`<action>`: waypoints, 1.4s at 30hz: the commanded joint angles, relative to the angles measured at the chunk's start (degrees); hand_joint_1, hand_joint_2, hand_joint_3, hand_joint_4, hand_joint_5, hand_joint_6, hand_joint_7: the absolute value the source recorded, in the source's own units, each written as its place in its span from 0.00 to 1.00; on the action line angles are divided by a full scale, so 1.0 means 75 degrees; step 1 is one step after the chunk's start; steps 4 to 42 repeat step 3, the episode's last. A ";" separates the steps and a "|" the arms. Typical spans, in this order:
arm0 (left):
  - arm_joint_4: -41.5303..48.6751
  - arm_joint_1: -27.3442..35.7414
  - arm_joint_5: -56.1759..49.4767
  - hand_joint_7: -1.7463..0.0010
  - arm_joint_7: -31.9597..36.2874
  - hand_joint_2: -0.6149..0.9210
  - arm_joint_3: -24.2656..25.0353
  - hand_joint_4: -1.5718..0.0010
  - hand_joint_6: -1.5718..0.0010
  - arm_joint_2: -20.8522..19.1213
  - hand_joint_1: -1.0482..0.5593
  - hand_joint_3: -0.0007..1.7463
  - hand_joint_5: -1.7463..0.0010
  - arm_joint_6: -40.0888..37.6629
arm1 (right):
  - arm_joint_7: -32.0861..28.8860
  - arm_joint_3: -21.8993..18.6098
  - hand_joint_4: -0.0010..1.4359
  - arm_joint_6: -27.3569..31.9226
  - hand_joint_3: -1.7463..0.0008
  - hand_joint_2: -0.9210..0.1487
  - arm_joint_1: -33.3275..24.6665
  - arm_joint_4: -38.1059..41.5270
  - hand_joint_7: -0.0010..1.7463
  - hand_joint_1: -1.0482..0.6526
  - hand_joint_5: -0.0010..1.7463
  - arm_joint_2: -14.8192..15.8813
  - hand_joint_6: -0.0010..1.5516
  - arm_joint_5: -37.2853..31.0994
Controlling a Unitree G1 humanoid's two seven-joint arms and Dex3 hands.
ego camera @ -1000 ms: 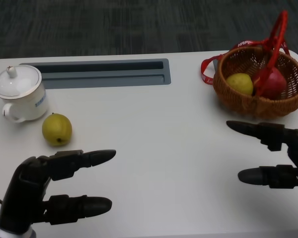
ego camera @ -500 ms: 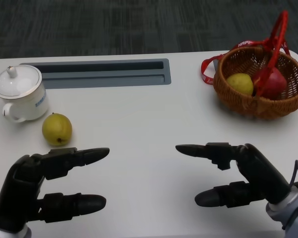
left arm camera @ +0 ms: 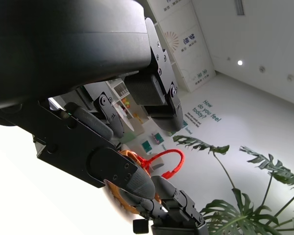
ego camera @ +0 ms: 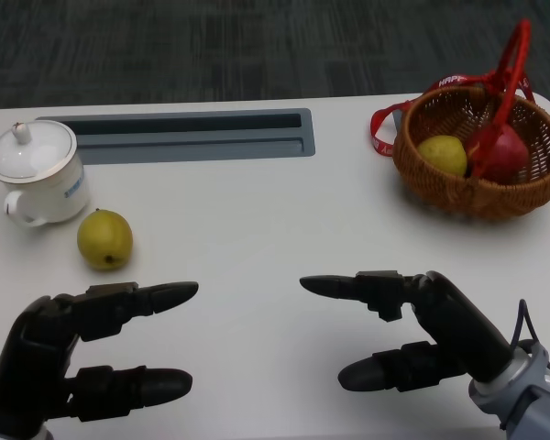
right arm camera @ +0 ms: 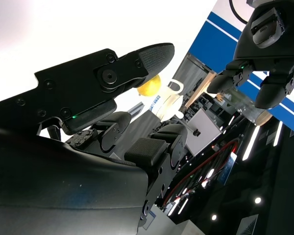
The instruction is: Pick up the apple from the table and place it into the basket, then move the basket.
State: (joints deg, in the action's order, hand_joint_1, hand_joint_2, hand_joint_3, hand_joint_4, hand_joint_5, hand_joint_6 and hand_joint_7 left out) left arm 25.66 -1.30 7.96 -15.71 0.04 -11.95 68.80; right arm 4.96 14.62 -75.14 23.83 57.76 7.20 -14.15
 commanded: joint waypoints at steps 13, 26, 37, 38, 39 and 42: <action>-0.0189 0.0116 0.0045 0.99 -0.0046 0.89 0.0076 0.34 0.41 -0.0147 0.31 0.00 0.99 -0.0118 | 0.0070 -0.0078 0.55 -0.0031 1.00 0.17 -0.0104 -0.0128 0.00 0.38 0.00 0.0045 0.44 0.0031; -0.0189 0.0116 0.0045 0.99 -0.0046 0.89 0.0076 0.34 0.41 -0.0147 0.31 0.00 0.99 -0.0118 | 0.0070 -0.0078 0.55 -0.0031 1.00 0.17 -0.0104 -0.0128 0.00 0.38 0.00 0.0045 0.44 0.0031; -0.0189 0.0116 0.0045 0.99 -0.0046 0.89 0.0076 0.34 0.41 -0.0147 0.31 0.00 0.99 -0.0118 | 0.0070 -0.0078 0.55 -0.0031 1.00 0.17 -0.0104 -0.0128 0.00 0.38 0.00 0.0045 0.44 0.0031; -0.0189 0.0116 0.0045 0.99 -0.0046 0.89 0.0076 0.34 0.41 -0.0147 0.31 0.00 0.99 -0.0118 | 0.0070 -0.0078 0.55 -0.0031 1.00 0.17 -0.0104 -0.0128 0.00 0.38 0.00 0.0045 0.44 0.0031; -0.0189 0.0116 0.0045 0.99 -0.0046 0.89 0.0076 0.34 0.41 -0.0147 0.31 0.00 0.99 -0.0118 | 0.0070 -0.0078 0.55 -0.0031 1.00 0.17 -0.0104 -0.0128 0.00 0.38 0.00 0.0045 0.44 0.0031; -0.0189 0.0116 0.0045 0.99 -0.0046 0.89 0.0076 0.34 0.41 -0.0147 0.31 0.00 0.99 -0.0118 | 0.0070 -0.0078 0.55 -0.0031 1.00 0.17 -0.0104 -0.0128 0.00 0.38 0.00 0.0045 0.44 0.0031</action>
